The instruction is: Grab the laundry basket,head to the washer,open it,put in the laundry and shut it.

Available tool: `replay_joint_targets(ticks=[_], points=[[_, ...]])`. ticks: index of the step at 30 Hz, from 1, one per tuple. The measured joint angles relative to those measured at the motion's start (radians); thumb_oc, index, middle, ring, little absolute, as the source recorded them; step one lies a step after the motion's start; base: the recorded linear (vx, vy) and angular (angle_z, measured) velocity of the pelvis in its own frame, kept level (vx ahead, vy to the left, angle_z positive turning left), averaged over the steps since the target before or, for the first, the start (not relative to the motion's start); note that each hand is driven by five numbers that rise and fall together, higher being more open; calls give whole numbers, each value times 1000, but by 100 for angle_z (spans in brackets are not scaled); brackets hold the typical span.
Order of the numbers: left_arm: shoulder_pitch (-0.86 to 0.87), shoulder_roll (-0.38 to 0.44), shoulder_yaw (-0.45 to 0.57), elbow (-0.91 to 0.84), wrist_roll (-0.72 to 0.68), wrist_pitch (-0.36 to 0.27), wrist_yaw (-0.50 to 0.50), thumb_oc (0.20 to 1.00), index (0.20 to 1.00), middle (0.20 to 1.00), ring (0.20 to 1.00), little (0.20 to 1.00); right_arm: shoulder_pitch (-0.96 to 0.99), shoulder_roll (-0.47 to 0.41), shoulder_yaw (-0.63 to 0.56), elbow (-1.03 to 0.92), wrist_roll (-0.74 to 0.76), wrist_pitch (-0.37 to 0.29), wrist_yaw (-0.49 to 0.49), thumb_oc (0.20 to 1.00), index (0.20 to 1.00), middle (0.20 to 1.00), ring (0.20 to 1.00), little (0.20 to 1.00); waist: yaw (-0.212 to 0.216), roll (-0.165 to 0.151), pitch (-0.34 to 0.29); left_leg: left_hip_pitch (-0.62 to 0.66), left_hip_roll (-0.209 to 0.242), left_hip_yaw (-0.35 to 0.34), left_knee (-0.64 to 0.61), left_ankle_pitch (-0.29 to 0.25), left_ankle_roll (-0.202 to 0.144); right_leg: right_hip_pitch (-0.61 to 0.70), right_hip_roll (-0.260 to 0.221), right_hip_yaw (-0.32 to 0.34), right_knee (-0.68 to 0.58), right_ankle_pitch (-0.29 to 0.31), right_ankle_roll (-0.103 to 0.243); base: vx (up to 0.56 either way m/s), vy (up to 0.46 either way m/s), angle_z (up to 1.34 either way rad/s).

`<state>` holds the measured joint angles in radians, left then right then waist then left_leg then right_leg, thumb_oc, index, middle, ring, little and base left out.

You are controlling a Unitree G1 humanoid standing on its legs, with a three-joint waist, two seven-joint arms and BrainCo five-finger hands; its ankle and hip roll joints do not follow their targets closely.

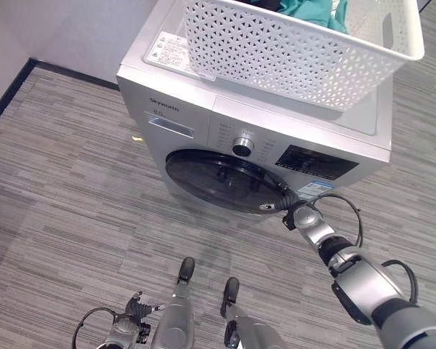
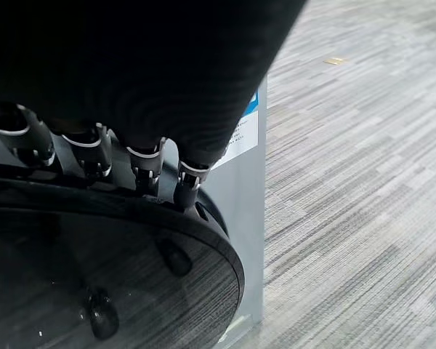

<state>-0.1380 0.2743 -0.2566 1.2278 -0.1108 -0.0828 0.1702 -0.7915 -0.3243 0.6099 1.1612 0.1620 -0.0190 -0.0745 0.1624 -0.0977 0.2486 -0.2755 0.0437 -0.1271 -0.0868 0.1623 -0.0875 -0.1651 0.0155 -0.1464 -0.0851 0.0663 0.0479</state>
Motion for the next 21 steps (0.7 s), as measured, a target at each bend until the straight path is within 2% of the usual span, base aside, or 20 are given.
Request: replay_joint_targets(ticks=[4,10,15,21], points=[[0,1,1,2,0,0,0,1000,1000,1000,1000,1000,33,1,68,-30,1,10,12,1000,1000,1000,1000,1000,-4,-1,0,28,2,0,0,-1,-1,29,4,0,-1,-2,0,0,0,0],[-2,7,9,-1,2,1,-5,1000,1000,1000,1000,1000,74,4,142,-135,5,23,85,1000,1000,1000,1000,1000,-9,-1,-2,31,18,0,0,2,-14,30,21,2,0,5,-18,-19,-55,-3],[5,2,8,-4,3,13,-14,1000,1000,1000,1000,1000,92,64,170,-209,12,17,139,1000,1000,1000,1000,1000,-3,26,-17,62,24,-1,0,4,-17,62,24,0,0,4,-26,-12,-56,2],[23,-4,9,-24,4,23,-21,1000,1000,1000,1000,1000,158,142,234,-283,11,12,173,1000,1000,1000,1000,1000,17,72,-66,78,24,-9,0,0,-20,81,25,-5,1,3,-28,4,-64,4]])
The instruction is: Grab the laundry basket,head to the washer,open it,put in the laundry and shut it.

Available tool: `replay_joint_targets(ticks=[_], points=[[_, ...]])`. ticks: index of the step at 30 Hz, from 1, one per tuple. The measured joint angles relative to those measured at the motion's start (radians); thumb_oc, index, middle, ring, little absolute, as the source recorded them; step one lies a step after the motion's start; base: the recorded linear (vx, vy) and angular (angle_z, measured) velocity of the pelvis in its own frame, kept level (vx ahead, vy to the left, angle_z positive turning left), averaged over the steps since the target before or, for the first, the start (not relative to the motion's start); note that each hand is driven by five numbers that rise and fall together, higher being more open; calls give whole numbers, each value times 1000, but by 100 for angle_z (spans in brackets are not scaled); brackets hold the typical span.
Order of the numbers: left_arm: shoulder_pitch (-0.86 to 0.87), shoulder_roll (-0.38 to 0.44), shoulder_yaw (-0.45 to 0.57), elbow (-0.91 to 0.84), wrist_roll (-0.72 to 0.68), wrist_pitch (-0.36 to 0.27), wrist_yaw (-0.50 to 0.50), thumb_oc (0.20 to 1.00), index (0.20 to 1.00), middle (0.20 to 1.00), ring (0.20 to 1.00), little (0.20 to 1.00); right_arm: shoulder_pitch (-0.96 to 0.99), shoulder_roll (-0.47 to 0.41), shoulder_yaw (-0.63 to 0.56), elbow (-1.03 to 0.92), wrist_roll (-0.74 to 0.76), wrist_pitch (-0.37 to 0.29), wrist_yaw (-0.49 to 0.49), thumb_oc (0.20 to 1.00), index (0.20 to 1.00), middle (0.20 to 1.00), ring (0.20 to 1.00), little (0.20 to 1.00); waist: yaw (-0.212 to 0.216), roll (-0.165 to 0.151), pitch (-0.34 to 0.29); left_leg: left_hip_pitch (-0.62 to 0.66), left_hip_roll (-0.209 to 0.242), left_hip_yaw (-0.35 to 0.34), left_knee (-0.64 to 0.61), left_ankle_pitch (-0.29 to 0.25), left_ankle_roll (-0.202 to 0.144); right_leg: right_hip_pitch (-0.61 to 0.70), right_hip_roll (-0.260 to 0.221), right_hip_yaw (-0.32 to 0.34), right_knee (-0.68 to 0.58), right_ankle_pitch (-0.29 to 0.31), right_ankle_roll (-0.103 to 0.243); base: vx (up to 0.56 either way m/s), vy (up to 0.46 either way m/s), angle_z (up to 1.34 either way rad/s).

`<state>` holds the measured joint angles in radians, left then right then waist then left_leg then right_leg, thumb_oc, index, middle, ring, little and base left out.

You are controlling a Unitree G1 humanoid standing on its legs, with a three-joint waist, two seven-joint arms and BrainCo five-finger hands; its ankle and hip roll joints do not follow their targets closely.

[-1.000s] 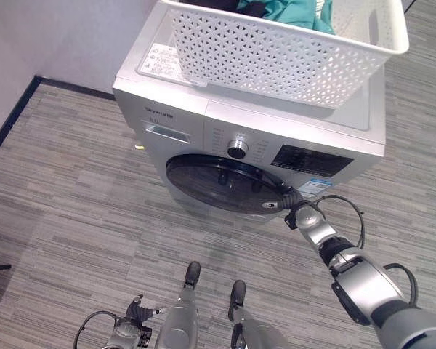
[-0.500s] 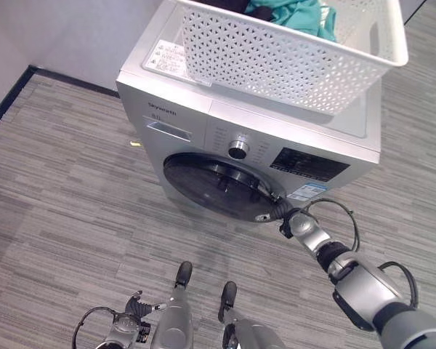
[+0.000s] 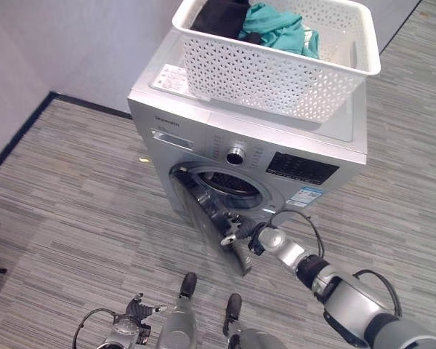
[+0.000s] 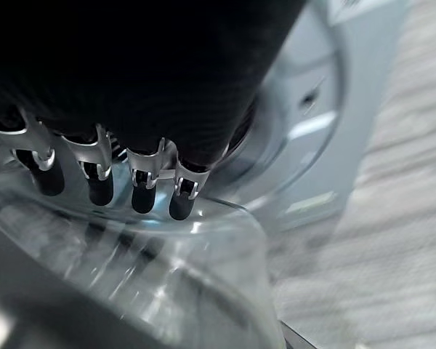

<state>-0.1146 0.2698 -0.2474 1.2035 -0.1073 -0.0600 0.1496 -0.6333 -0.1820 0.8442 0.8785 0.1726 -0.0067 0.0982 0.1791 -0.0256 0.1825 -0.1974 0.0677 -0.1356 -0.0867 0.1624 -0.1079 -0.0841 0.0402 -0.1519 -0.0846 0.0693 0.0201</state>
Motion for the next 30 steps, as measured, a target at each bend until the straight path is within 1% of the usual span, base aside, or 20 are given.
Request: replay_joint_targets(ticks=[3,7,8,10,11,12,13,15,16,17,18,19,21,22,23,24,26,27,28,30], points=[[7,0,15,26,1,6,1,1000,1000,1000,1000,1000,6,35,14,-66,-28,-5,10,1000,1000,1000,1000,1000,-1,3,-10,21,-1,-25,0,0,-1,32,1,-24,0,-9,-8,24,-45,23],[36,8,92,19,-1,7,6,1000,1000,1000,1000,1000,14,46,8,-85,-64,-23,6,1000,1000,1000,1000,1000,9,2,-46,24,-5,-46,0,-2,1,39,0,-43,10,-19,-11,11,-32,17],[58,36,92,-48,3,12,28,1000,1000,1000,1000,1000,23,44,2,-84,-72,-23,0,1000,1000,1000,1000,1000,23,6,-49,31,-6,-54,0,-1,1,48,-1,-51,14,-23,-9,-2,-21,17],[122,126,80,-282,46,7,61,1000,1000,1000,1000,1000,45,45,-13,-80,-82,-23,-12,1000,1000,1000,1000,1000,42,5,-50,34,-6,-64,0,-1,1,52,1,-57,18,-27,-9,-5,-50,15],[117,181,95,-363,63,-2,95,1000,1000,1000,1000,1000,47,43,-12,-78,-90,-23,-12,1000,1000,1000,1000,1000,53,19,-48,34,-6,-77,0,-1,1,50,-2,-69,30,-33,-14,-5,-59,19],[195,260,118,-619,134,36,120,1000,1000,1000,1000,1000,68,45,-39,-80,-90,-32,-15,1000,1000,1000,1000,1000,53,15,-46,29,-6,-79,-1,-1,0,51,1,-78,26,-32,-14,16,-22,40],[266,411,164,-952,211,15,158,1000,1000,1000,1000,1000,102,50,-85,-69,-90,-37,-28,1000,1000,1000,1000,1000,66,12,-44,21,-8,-100,3,-1,-1,49,0,-102,34,-41,-15,10,-19,36],[286,453,375,-1237,259,-13,214,1000,1000,1000,1000,1000,138,76,-134,10,-90,-38,-36,1000,1000,1000,1000,1000,84,20,-45,25,-11,-103,6,-2,-1,48,-5,-105,54,-57,-10,17,9,26],[240,445,439,-1277,271,-45,254,1000,1000,1000,1000,1000,146,73,-131,45,-90,-33,-35,1000,1000,1000,1000,1000,93,36,-53,25,-16,-105,7,-2,-1,44,-12,-107,65,-68,-12,34,9,13],[202,445,460,-1282,272,-55,270,1000,1000,1000,1000,1000,150,69,-124,57,-90,-27,-35,1000,1000,1000,1000,1000,101,52,-58,25,-20,-106,9,-3,0,41,-17,-107,73,-72,-11,11,22,8],[139,404,460,-1347,184,-66,259,1000,1000,1000,1000,1000,147,88,-134,117,-89,-31,-43,1000,1000,1000,1000,1000,103,77,-68,16,-30,-114,10,-7,1,30,-26,-107,82,-72,-5,4,31,9],[117,378,422,-1392,124,-92,240,1000,1000,1000,1000,1000,146,94,-137,152,-88,-29,-53,1000,1000,1000,1000,1000,104,84,-70,13,-35,-123,9,-6,1,31,-28,-110,84,-70,-1,7,39,11],[83,377,307,-1434,69,-139,175,1000,1000,1000,1000,1000,147,110,-136,163,-88,-26,-53,1000,1000,1000,1000,1000,102,83,-71,9,-37,-125,10,-6,1,20,-32,-110,93,-68,4,-5,36,2],[63,397,164,-1444,57,-139,114,1000,1000,1000,1000,1000,146,114,-141,155,-87,-27,-54,1000,1000,1000,1000,1000,97,76,-72,-2,-37,-123,13,-5,0,-1,-34,-107,118,-77,4,-35,36,-11],[64,400,120,-1438,54,-143,86,1000,1000,1000,1000,1000,146,115,-145,152,-87,-27,-54,1000,1000,1000,1000,1000,86,71,-71,-4,-37,-121,14,-4,-2,-9,-35,-105,124,-79,3,-46,49,-24],[71,354,62,-1383,-14,-153,38,1000,1000,1000,1000,1000,150,113,-151,118,-78,-27,-54,1000,1000,1000,1000,1000,67,64,-67,-10,-33,-97,15,-3,-2,-31,-39,-94,146,-87,2,-69,89,-31],[51,311,-5,-1263,-130,-138,-9,1000,1000,1000,1000,1000,155,96,-162,83,-57,-27,-56,1000,1000,1000,1000,1000,47,52,-63,-16,-30,-80,14,-2,-3,-53,-39,-74,163,-89,2,-54,116,-34],[-3,283,-94,-1113,-164,-132,-30,1000,1000,1000,1000,1000,177,61,-191,41,-38,-35,-58,1000,1000,1000,1000,1000,28,46,-56,-24,-30,-64,17,1,-2,-82,-42,-56,185,-103,3,-52,169,-36],[-42,250,-148,-986,-160,-91,-53,1000,1000,1000,1000,1000,190,38,-216,25,-23,-33,-75,1000,1000,1000,1000,1000,9,38,-53,-37,-29,-47,16,1,-1,-114,-44,-39,201,-109,1,-54,149,-36],[-149,166,-216,-659,-115,-62,-47,1000,1000,1000,1000,1000,227,10,-286,-27,-8,-36,-95,1000,1000,1000,1000,1000,-34,33,-41,-54,-29,-14,16,5,2,-151,-49,-14,216,-104,7,-37,127,-45]])
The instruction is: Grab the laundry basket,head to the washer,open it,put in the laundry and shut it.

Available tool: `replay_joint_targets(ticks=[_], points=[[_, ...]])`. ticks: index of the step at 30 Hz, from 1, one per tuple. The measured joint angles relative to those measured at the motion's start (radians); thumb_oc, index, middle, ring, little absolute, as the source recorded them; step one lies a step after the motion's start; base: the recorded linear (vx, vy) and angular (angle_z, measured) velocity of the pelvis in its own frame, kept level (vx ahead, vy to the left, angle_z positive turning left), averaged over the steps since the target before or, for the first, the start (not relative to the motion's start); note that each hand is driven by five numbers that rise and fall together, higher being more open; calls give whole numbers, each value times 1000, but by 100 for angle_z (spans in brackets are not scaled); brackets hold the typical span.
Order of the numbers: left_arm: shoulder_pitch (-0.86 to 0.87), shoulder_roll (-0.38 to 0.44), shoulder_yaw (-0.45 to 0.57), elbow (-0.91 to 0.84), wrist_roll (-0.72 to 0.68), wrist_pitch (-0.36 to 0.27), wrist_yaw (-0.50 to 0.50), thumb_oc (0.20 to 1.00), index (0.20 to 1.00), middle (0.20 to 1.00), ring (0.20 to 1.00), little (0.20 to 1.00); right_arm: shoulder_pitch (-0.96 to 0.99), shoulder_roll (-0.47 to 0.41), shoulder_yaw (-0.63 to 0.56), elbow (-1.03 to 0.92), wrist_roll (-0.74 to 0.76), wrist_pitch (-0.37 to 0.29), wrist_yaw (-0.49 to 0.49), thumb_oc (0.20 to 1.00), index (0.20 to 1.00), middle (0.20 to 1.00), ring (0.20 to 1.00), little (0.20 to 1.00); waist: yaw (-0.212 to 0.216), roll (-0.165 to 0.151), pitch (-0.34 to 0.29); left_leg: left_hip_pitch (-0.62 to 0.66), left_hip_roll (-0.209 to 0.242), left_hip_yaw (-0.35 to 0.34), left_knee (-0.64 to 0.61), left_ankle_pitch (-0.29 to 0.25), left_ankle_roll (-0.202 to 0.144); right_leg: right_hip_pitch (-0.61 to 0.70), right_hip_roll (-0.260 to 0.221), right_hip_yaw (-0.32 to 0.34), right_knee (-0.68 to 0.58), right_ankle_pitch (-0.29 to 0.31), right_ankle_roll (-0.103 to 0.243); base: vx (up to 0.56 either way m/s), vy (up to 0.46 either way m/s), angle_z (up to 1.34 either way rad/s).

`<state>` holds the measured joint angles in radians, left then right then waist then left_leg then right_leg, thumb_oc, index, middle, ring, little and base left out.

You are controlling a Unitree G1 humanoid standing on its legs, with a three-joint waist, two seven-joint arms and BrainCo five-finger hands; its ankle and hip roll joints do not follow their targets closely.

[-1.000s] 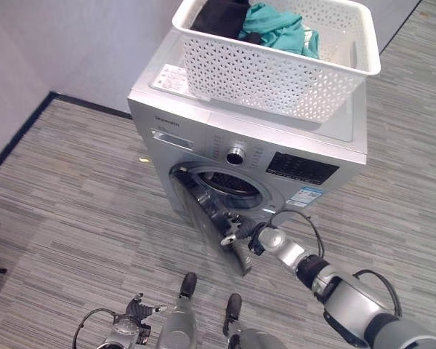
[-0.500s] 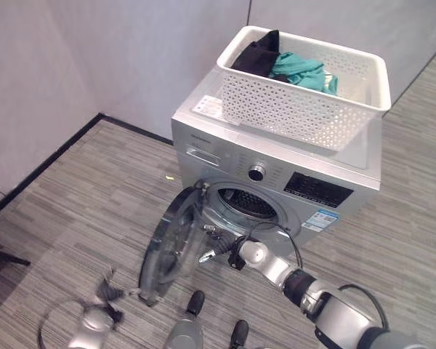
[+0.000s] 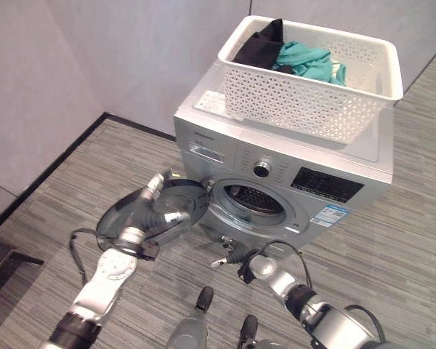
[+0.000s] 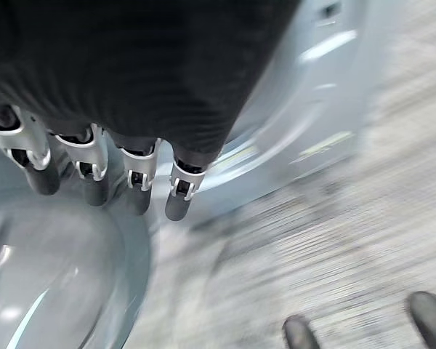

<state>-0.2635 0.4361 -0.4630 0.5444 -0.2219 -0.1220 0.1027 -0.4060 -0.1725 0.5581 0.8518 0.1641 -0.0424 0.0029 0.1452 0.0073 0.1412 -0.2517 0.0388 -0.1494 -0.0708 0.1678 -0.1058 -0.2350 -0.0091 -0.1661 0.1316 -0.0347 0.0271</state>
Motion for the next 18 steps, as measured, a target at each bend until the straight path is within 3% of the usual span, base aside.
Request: replay_joint_targets(ticks=[2,3,4,5,7,8,10,12,16,18], points=[[-43,-38,-13,167,11,49,3,1000,1000,1000,1000,1000,16,-27,-8,-29,14,1,-21,1000,1000,1000,1000,1000,-57,-18,22,-7,3,38,-3,8,12,-24,2,30,3,14,13,-25,115,-68],[-130,-98,-15,366,49,66,12,1000,1000,1000,1000,1000,53,-74,-51,-47,18,9,-35,1000,1000,1000,1000,1000,-91,-28,41,-12,5,66,-7,12,24,-32,3,55,-11,32,15,-9,109,-54],[-152,-111,-7,412,71,70,29,1000,1000,1000,1000,1000,64,-104,-58,-54,19,10,-45,1000,1000,1000,1000,1000,-110,-31,45,-13,6,79,-9,12,24,-33,4,71,-22,38,18,-2,134,-56],[-241,-139,-2,604,124,76,57,1000,1000,1000,1000,1000,91,-131,-99,-58,19,1,-47,1000,1000,1000,1000,1000,-128,-40,52,-13,7,108,-10,9,28,-44,6,98,-37,44,19,10,99,-47],[-316,-121,-13,734,161,108,76,1000,1000,1000,1000,1000,95,-137,-142,-46,19,1,-56,1000,1000,1000,1000,1000,-150,-46,61,-13,12,130,-15,6,34,-42,12,115,-55,62,22,13,88,-52],[-338,-71,55,732,191,104,90,1000,1000,1000,1000,1000,115,-170,-163,-36,28,-5,-68,1000,1000,1000,1000,1000,-184,-52,69,-12,16,157,-17,4,37,-27,16,135,-102,94,27,12,82,-46],[-376,-13,74,731,217,108,99,1000,1000,1000,1000,1000,145,-203,-167,-30,37,-3,-74,1000,1000,1000,1000,1000,-201,-56,81,-4,20,165,-18,1,40,-3,22,148,-153,128,27,16,66,-30],[-397,103,66,755,303,103,92,1000,1000,1000,1000,1000,181,-216,-202,-12,37,-14,-66,1000,1000,1000,1000,1000,-219,-71,94,16,27,196,-20,-10,43,29,29,180,-207,154,24,26,60,-41],[-393,270,96,815,404,104,66,1000,1000,1000,1000,1000,214,-239,-275,29,51,-34,-62,1000,1000,1000,1000,1000,-229,-78,103,24,40,228,-20,-21,38,27,43,210,-216,163,29,20,31,-27],[-392,303,97,834,432,105,52,1000,1000,1000,1000,1000,218,-238,-313,81,80,-37,-62,1000,1000,1000,1000,1000,-230,-81,106,24,46,229,-20,-24,34,26,46,210,-216,162,29,7,7,-3]])
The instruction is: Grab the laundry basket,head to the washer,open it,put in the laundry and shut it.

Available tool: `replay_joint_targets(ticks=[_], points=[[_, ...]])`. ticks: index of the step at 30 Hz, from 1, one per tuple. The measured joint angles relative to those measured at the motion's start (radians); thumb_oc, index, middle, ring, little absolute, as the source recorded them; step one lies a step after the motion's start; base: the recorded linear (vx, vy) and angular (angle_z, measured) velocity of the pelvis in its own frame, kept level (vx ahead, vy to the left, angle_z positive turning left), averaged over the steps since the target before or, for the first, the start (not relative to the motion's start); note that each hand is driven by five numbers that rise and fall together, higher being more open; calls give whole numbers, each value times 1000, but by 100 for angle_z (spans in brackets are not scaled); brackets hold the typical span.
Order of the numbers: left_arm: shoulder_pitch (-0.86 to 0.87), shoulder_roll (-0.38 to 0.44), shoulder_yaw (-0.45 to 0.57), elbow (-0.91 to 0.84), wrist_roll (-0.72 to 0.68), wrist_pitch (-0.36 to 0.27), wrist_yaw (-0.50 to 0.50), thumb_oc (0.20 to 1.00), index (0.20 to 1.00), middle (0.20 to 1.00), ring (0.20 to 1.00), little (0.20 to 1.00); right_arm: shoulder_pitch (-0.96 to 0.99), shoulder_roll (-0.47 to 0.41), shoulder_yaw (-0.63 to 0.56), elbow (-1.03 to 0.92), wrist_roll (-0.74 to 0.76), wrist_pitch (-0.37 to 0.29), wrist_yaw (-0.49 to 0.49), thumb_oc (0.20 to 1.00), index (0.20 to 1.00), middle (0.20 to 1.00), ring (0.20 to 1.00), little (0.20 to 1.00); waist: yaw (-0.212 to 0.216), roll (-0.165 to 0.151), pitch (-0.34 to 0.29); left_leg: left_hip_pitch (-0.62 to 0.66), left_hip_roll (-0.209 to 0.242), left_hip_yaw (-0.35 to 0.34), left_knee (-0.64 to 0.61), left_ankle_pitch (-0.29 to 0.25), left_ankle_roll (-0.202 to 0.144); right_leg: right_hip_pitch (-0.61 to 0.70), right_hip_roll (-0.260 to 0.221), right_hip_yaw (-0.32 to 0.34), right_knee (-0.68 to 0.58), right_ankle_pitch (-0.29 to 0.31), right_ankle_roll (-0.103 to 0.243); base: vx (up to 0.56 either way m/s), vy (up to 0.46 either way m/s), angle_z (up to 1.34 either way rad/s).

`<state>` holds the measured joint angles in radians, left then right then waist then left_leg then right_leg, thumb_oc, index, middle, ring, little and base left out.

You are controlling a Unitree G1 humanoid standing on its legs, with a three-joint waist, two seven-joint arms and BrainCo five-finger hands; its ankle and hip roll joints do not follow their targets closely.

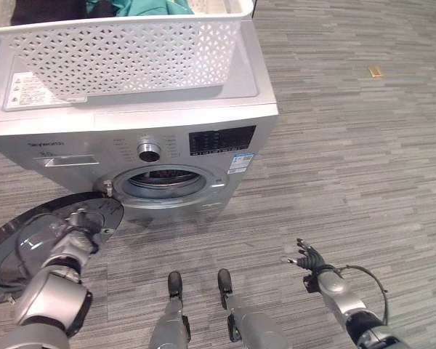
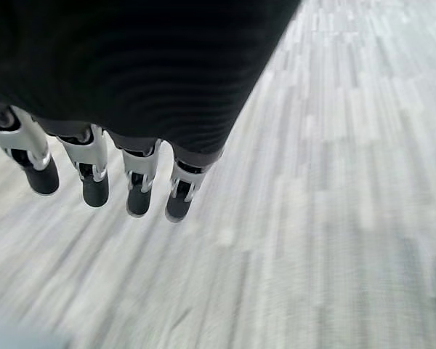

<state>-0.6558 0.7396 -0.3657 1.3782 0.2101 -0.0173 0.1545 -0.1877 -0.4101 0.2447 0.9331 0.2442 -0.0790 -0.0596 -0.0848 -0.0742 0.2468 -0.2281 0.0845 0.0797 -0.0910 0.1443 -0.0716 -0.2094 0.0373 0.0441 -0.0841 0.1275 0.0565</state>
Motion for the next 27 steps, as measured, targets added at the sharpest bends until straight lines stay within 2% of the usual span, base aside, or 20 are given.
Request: replay_joint_targets(ticks=[5,15,25,27], points=[[24,9,79,13,-6,-7,-14,1000,1000,1000,1000,1000,-14,23,-45,152,94,-12,20,1000,1000,1000,1000,1000,11,-16,7,-3,4,2,0,-6,-8,-3,2,1,0,-5,0,18,0,-1],[3,38,78,5,-4,-28,-12,1000,1000,1000,1000,1000,-39,52,-37,96,107,-16,26,1000,1000,1000,1000,1000,19,-51,-1,-17,-1,-24,0,-2,-6,-5,-1,-25,0,-5,-2,0,-10,8],[75,34,125,-36,-83,-33,-12,1000,1000,1000,1000,1000,-33,79,-28,106,104,-27,25,1000,1000,1000,1000,1000,37,-49,-5,35,-2,-47,0,-2,-7,56,-3,-48,-1,-17,-11,6,-18,6],[111,33,126,-28,-83,-25,-11,1000,1000,1000,1000,1000,-5,80,-47,138,104,-26,25,1000,1000,1000,1000,1000,46,-30,-24,34,-4,-58,0,-6,-11,59,-4,-56,-1,-21,-11,5,-32,13]])
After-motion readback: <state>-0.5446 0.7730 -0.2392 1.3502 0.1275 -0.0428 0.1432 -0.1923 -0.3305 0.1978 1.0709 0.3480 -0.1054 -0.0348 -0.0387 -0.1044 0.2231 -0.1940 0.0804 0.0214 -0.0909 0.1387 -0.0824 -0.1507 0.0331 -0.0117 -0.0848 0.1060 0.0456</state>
